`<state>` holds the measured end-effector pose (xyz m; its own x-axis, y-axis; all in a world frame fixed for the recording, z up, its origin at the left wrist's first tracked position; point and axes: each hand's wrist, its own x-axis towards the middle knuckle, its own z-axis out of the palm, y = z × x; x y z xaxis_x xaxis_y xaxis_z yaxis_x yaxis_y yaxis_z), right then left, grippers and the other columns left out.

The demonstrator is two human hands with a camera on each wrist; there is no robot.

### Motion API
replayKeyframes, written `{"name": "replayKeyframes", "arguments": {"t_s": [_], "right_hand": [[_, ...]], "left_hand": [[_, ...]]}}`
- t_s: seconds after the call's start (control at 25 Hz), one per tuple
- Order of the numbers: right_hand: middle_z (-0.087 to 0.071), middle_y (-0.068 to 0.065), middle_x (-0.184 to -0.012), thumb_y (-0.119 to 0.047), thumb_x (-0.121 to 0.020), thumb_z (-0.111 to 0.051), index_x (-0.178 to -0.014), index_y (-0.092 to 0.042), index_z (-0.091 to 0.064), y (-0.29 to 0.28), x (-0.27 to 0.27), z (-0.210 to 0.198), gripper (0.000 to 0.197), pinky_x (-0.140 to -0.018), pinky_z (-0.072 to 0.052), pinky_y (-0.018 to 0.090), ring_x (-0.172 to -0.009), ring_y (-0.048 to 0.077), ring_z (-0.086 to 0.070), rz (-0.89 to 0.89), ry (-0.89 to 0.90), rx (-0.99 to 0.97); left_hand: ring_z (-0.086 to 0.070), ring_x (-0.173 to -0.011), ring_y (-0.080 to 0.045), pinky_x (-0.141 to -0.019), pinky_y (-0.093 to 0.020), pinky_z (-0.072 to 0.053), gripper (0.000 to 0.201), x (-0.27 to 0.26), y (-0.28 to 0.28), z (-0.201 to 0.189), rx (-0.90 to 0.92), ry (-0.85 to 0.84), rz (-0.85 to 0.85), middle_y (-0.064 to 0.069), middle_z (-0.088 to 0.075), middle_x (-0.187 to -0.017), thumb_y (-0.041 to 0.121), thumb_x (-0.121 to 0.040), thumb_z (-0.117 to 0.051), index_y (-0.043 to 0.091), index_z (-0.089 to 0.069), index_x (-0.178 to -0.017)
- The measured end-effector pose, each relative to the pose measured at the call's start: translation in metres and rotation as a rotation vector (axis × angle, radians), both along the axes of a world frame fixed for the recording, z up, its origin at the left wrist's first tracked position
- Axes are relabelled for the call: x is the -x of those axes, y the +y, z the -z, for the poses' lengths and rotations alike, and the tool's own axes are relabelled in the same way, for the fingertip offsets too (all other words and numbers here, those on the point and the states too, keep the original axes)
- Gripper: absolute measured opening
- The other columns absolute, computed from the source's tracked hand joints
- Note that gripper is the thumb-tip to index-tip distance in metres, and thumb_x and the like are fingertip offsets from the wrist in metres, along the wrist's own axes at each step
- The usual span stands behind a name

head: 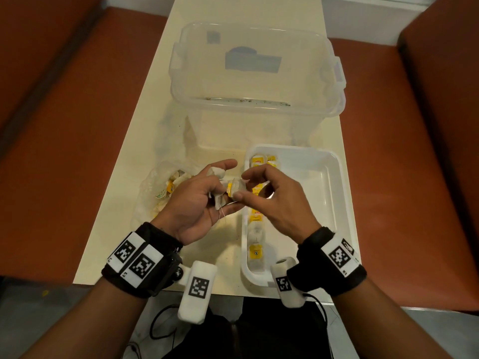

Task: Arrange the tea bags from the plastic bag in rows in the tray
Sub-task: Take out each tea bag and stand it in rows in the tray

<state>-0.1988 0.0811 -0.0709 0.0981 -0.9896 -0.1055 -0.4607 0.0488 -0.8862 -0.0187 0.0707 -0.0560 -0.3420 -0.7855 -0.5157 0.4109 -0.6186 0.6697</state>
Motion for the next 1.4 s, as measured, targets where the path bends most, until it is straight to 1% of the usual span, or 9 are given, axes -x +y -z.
{"name": "replayKeyframes", "arguments": {"t_s": [0.12,0.24,0.32,0.44,0.64,0.76,0.96,1.16,1.4], "right_hand": [[-0.063,-0.016,-0.099,-0.047,-0.074,-0.083,-0.116,-0.035,-0.063,0.005,-0.002,0.000,0.048,-0.068,-0.047,0.016,-0.072,0.007,-0.058,-0.039,0.095,0.010],[-0.065,-0.015,-0.097,-0.034,-0.079,-0.082,-0.111,-0.031,-0.066,0.005,0.001,0.002,0.036,-0.068,-0.046,0.013,-0.071,0.002,-0.062,-0.019,0.087,-0.005],[-0.068,-0.012,-0.094,-0.026,-0.080,-0.083,-0.102,-0.026,-0.067,0.008,0.002,0.002,0.027,-0.070,-0.053,0.021,-0.070,0.004,-0.066,0.003,-0.010,-0.052],[-0.070,-0.008,-0.090,-0.021,-0.081,-0.082,-0.097,-0.022,-0.066,0.011,0.003,0.003,0.022,-0.076,-0.059,0.036,-0.071,0.014,-0.069,0.054,-0.112,-0.092],[-0.067,0.010,-0.102,-0.005,-0.085,-0.076,-0.103,-0.009,-0.063,0.015,0.011,0.003,0.023,-0.077,-0.060,0.037,-0.073,0.020,-0.066,0.099,-0.350,-0.158],[-0.067,0.005,-0.106,-0.017,-0.083,-0.080,-0.106,-0.019,-0.062,0.018,0.018,0.004,0.029,-0.080,-0.059,0.044,-0.078,0.026,-0.067,0.088,-0.349,-0.189],[-0.071,-0.014,-0.109,-0.037,-0.082,-0.079,-0.108,-0.031,-0.069,0.019,0.030,0.006,0.029,-0.088,-0.055,0.033,-0.099,0.007,-0.066,0.051,-0.127,-0.129],[-0.074,-0.005,-0.079,-0.019,-0.086,-0.077,-0.094,-0.017,-0.074,0.015,0.037,0.010,0.009,-0.067,-0.049,0.018,-0.071,0.002,-0.065,0.094,-0.216,-0.114],[-0.070,-0.002,-0.080,-0.017,-0.089,-0.074,-0.096,-0.015,-0.072,0.005,0.059,0.022,0.007,-0.061,-0.050,0.018,-0.070,0.005,-0.062,0.203,-0.218,-0.201]], "left_hand": [[-0.065,-0.108,-0.041,-0.078,-0.039,-0.058,0.059,0.002,0.001,-0.002,0.019,0.006,0.030,-0.029,-0.064,-0.120,-0.010,-0.089,-0.028,0.016,-0.055,-0.135],[-0.060,-0.100,-0.035,-0.090,-0.046,-0.057,0.057,0.004,0.004,-0.002,0.045,-0.041,0.076,-0.031,-0.063,-0.124,-0.009,-0.091,-0.031,0.018,-0.057,-0.134],[-0.065,-0.095,-0.030,-0.092,-0.048,-0.057,0.050,0.006,0.005,-0.001,0.062,-0.123,0.072,-0.025,-0.069,-0.116,-0.008,-0.092,-0.035,0.015,-0.059,-0.129],[-0.071,-0.080,-0.019,-0.074,-0.036,-0.062,0.026,0.008,0.005,0.002,0.082,-0.254,0.028,-0.012,-0.074,-0.097,-0.002,-0.096,-0.049,0.009,-0.062,-0.115],[-0.071,-0.073,-0.012,-0.057,-0.023,-0.055,0.017,0.010,0.008,0.005,0.147,-0.362,0.049,-0.001,-0.071,-0.080,0.006,-0.087,-0.071,0.016,-0.064,-0.100],[-0.069,-0.071,-0.010,-0.055,-0.023,-0.052,0.015,0.013,0.007,0.004,0.230,-0.436,0.064,0.002,-0.070,-0.077,0.007,-0.088,-0.072,0.017,-0.066,-0.096],[-0.065,-0.074,-0.008,-0.055,-0.022,-0.049,0.010,0.018,0.006,-0.001,0.374,-0.524,0.234,-0.001,-0.072,-0.086,0.011,-0.090,-0.070,0.019,-0.073,-0.096],[-0.063,-0.068,-0.007,-0.052,-0.021,-0.047,0.011,0.029,0.005,-0.001,0.339,-0.536,0.192,0.002,-0.069,-0.080,0.015,-0.092,-0.069,0.020,-0.071,-0.101],[-0.050,-0.066,-0.010,-0.052,-0.023,-0.043,0.018,0.026,0.013,0.008,0.161,-0.558,0.189,0.004,-0.057,-0.082,0.026,-0.091,-0.069,0.021,-0.067,-0.109]]}}
